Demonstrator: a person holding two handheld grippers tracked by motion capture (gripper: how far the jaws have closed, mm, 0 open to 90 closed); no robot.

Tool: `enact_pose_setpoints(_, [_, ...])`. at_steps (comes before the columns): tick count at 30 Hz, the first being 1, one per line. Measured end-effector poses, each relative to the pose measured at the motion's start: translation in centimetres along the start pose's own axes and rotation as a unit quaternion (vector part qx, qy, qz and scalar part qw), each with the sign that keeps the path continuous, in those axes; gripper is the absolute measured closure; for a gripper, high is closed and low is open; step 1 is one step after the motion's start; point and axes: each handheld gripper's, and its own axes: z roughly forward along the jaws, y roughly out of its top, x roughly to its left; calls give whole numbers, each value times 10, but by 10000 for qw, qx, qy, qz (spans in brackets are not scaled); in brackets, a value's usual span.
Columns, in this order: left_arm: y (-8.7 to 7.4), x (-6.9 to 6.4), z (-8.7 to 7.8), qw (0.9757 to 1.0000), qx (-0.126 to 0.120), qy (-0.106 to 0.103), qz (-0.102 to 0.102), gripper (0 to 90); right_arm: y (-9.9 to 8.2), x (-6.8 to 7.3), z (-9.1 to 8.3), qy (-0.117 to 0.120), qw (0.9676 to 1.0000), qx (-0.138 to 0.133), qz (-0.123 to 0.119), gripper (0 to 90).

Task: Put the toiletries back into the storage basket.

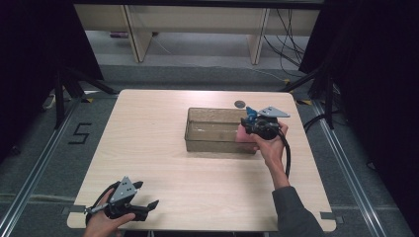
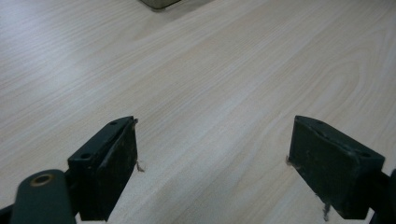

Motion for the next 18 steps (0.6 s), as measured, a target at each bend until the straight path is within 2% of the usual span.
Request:
enact_pose_setpoints(1, [0, 0, 0, 10000, -5, 4, 1, 149, 0, 1, -1, -5, 10000, 9, 30, 535])
enact_pose_setpoints(3, [0, 0, 0, 10000, -1, 5, 4, 149, 0, -1, 0, -17, 9999, -45, -109, 535])
enact_pose_setpoints(5, [0, 0, 0, 10000, 6, 9, 16, 149, 0, 0, -1, 63, 10000, -17, -41, 535])
enact_pose_setpoints(10, [0, 0, 1, 10000, 21, 37, 63, 149, -1, 2, -2, 46, 10000, 61, 21, 531])
enact_pose_setpoints(13, [0, 0, 0, 10000, 30, 40, 60, 149, -1, -1, -1, 62, 9999, 3, -118, 529])
enact_pose_setpoints(14, [0, 0, 1, 10000, 2, 7, 7, 149, -2, 0, 0, 51, 9999, -77, -57, 527])
enact_pose_setpoints(15, [0, 0, 1, 10000, 2, 13, -13, 149, -1, 1, -1, 41, 10000, -6, 0, 515])
enact_pose_setpoints(16, [0, 0, 1, 10000, -1, 14, -16, 149, -2, 1, 0, 110, 9999, -95, 80, 478])
enact_pose_setpoints(18, [0, 0, 1, 10000, 12, 35, -6, 149, 0, 1, -2, 113, 9996, -97, 226, 411])
